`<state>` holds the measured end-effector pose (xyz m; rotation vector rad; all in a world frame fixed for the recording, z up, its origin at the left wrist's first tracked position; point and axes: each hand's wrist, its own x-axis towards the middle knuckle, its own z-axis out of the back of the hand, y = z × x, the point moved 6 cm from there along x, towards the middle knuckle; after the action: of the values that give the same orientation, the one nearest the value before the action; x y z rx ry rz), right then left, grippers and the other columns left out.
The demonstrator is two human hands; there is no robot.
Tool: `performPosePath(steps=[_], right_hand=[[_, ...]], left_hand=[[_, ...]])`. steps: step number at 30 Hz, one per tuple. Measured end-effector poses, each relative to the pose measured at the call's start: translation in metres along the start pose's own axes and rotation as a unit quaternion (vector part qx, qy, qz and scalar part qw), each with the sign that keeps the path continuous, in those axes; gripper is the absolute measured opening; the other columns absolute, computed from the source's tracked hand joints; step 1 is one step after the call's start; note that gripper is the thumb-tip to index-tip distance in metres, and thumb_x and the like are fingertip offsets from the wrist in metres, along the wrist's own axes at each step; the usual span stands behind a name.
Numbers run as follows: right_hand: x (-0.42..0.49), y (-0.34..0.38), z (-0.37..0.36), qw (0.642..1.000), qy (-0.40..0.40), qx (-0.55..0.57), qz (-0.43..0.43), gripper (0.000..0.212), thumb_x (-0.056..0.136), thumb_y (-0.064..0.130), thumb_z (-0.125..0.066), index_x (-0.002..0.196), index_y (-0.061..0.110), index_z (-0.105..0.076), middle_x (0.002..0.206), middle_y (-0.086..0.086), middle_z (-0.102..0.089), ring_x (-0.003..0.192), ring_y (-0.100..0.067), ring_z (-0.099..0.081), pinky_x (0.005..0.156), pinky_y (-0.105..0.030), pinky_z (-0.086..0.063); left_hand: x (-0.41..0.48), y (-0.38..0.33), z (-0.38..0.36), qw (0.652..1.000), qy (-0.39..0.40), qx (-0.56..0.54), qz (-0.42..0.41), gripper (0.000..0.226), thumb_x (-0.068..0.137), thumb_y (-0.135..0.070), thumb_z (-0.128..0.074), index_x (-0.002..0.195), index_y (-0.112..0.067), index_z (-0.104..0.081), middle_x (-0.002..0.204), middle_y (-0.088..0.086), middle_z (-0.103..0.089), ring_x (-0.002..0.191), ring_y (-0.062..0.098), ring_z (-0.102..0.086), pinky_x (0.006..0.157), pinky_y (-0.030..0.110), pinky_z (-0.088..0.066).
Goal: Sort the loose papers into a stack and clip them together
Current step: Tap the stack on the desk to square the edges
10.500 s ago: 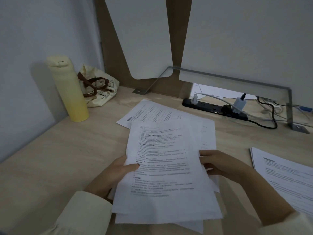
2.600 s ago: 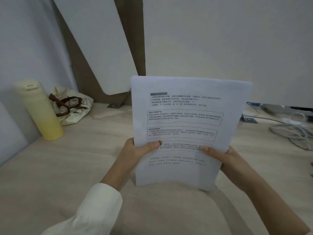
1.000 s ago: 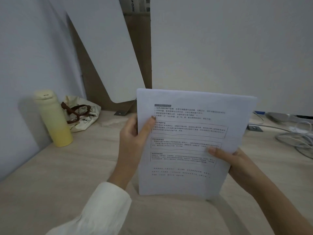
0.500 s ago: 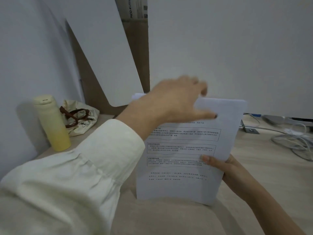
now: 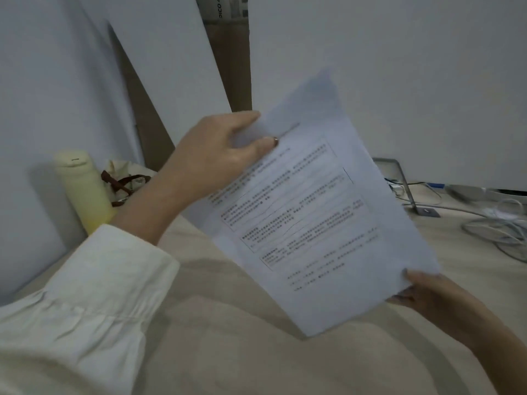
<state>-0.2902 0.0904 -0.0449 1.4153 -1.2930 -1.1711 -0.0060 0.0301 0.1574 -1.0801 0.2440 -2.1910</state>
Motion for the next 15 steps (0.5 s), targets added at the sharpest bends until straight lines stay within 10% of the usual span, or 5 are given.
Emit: performPosePath(steps=[3,9,15], right_hand=[[-0.001,0.001,-0.003,0.999,-0.025,0.01,0.026,0.033,0.076,0.017,-0.051,0.103,0.008,-0.069,0.105,-0.009,-0.074,0.096,-0.028,-0.07,0.067,-0.028,-0.059],[0.004,0.024,-0.02,0.987,-0.082,-0.037,0.13,0.041,0.059,0.036,-0.074,0.096,0.017,-0.071,0.099,0.005,-0.076,0.09,-0.014,-0.072,0.067,-0.02,-0.058],[0.004,-0.029,-0.018,0.993,-0.075,-0.083,0.046,0.056,0.047,0.055,-0.082,0.093,0.025,-0.076,0.106,0.003,-0.074,0.096,-0.018,-0.07,0.073,-0.026,-0.059]], left_hand=[[-0.024,0.03,-0.008,0.988,-0.051,-0.127,0.07,0.006,0.089,-0.026,-0.058,0.09,-0.03,-0.061,0.075,-0.019,-0.068,0.067,-0.008,-0.064,0.061,0.013,-0.051],[-0.081,0.082,-0.043,0.926,-0.131,-0.3,0.186,0.013,0.085,-0.02,-0.059,0.089,-0.03,-0.065,0.078,-0.023,-0.072,0.072,-0.002,-0.068,0.06,0.011,-0.051],[-0.152,0.12,-0.107,0.862,-0.028,-0.382,0.331,0.03,0.069,-0.033,-0.078,0.097,-0.025,-0.069,0.095,-0.013,-0.075,0.091,0.014,-0.071,0.068,0.021,-0.057]])
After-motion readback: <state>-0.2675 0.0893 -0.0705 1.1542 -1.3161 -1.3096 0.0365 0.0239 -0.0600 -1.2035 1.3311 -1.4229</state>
